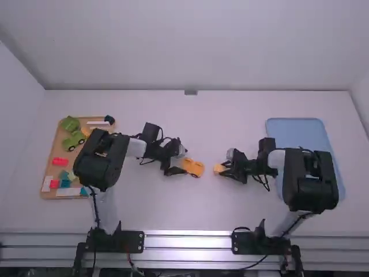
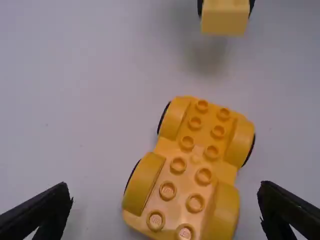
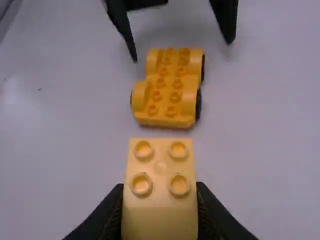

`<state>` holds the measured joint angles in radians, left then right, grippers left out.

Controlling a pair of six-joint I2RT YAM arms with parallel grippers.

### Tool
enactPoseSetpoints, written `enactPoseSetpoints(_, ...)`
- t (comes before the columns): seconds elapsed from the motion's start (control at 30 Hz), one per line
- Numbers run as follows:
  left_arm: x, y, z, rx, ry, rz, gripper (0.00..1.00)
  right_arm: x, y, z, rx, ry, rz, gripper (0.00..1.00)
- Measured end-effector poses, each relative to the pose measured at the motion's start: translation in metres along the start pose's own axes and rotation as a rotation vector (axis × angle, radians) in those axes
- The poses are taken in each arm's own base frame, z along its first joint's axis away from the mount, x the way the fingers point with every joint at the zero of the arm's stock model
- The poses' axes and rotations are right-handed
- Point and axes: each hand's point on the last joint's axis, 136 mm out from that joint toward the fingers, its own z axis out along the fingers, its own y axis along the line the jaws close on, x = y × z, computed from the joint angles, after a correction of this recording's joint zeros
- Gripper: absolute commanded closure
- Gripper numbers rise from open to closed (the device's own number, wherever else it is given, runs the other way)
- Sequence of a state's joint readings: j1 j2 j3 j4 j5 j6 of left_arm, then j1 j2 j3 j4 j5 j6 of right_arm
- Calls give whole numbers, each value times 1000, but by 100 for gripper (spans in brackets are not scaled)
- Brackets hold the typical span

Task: Assemble lego blocks to make yellow taxi

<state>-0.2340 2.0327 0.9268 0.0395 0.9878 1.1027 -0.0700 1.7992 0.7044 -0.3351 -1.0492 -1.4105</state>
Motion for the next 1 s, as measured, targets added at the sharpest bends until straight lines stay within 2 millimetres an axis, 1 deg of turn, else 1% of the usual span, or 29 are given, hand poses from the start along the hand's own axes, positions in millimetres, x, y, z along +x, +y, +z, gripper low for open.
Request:
enactPoseSetpoints(0.03, 2, -3, 4, 12, 7, 22, 1, -7, -1, 1, -2, 3, -22, 79)
enactPoseSetpoints(0.17, 4, -5, 9, 16, 24, 68, 1, -16, 3, 6, -24, 9, -53, 79)
enactPoseSetpoints(0.3, 5, -4, 9, 13, 30, 104, 1, -19, 7, 10, -38, 11, -65, 79)
enactPoseSetpoints(0.43, 8, -9, 11, 20, 30, 154, 0, -24, 8, 11, -42, 9, -85, 79)
enactPoseSetpoints(0.6, 10, -8, 14, 18, 16, 179, 2, -30, 8, 10, -36, 6, -81, 78)
enactPoseSetpoints(0.7, 8, -6, 15, 13, 10, 197, 11, -31, 8, 10, -34, 6, -72, 79)
enactPoseSetpoints(0.73, 8, -6, 15, 11, 9, 204, 16, -31, 8, 10, -34, 5, -68, 78)
enactPoseSetpoints(0.77, 8, -6, 15, 11, 8, 207, 17, -31, 8, 10, -35, 5, -66, 79)
enactPoseSetpoints(0.9, 8, -7, 15, 15, 7, 204, 28, -33, 9, 10, -37, -5, -62, 78)
enactPoseSetpoints(0.93, 9, -8, 15, 16, 8, 202, 29, -33, 9, 10, -38, -6, -62, 78)
enactPoseSetpoints(1.0, 9, -9, 15, 22, 9, 194, 37, -33, 9, 10, -38, -9, -61, 78)
